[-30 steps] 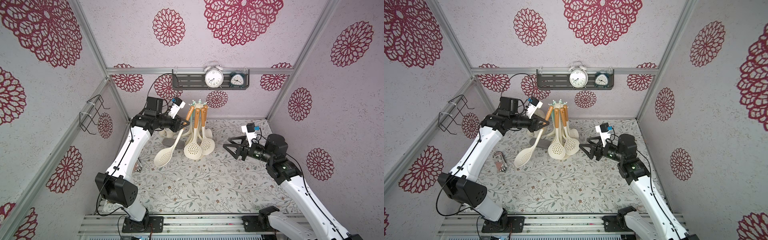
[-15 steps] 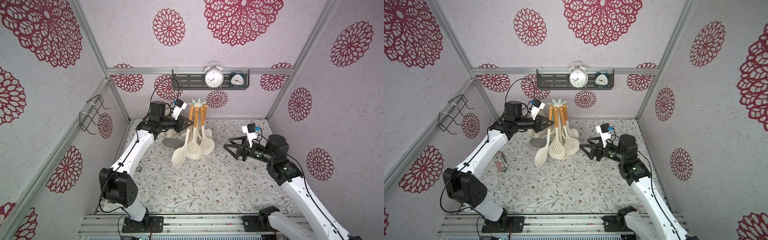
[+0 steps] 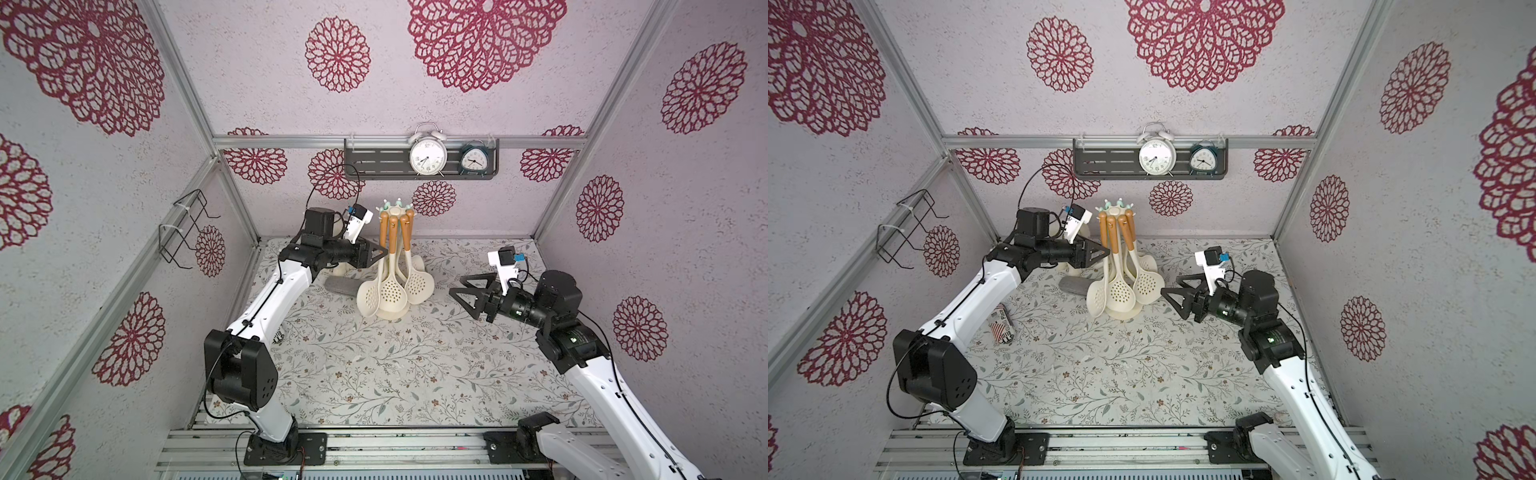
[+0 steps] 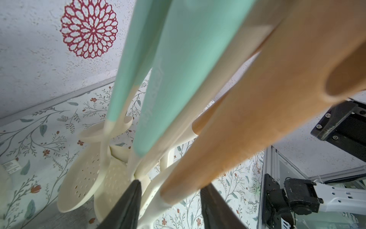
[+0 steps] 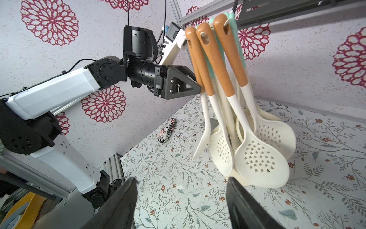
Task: Hang the skimmer on the kitchen utensil rack
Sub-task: Hang the skimmer on the rack, then reset both arms
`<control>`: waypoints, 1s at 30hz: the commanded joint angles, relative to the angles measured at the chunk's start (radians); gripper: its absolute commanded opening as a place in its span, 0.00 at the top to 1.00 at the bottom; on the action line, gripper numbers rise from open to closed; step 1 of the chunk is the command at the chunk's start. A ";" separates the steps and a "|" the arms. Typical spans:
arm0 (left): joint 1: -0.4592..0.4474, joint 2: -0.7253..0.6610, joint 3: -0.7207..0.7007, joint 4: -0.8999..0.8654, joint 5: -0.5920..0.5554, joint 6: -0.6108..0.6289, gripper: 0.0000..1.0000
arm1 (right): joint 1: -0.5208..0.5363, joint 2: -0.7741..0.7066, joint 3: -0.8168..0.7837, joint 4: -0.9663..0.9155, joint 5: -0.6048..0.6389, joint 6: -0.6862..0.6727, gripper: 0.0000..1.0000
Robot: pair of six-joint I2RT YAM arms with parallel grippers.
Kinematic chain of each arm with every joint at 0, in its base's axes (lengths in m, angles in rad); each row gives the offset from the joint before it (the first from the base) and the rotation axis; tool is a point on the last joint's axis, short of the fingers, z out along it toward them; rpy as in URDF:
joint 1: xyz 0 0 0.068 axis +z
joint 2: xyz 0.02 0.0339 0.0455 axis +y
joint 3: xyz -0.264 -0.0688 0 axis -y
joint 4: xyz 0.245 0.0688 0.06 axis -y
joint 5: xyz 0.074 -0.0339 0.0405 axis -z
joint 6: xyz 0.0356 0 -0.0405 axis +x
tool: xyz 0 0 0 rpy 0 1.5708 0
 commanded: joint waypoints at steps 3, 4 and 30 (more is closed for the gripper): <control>-0.003 -0.100 -0.014 -0.007 -0.041 -0.002 0.26 | -0.007 -0.069 -0.013 -0.015 0.212 0.003 0.22; -0.003 -0.129 -0.024 -0.011 -0.063 -0.005 0.22 | -0.007 -0.089 -0.025 -0.025 0.307 0.004 0.20; 0.042 -0.817 -1.351 0.939 -1.205 0.086 0.03 | -0.073 0.162 -0.669 0.744 1.117 -0.253 0.01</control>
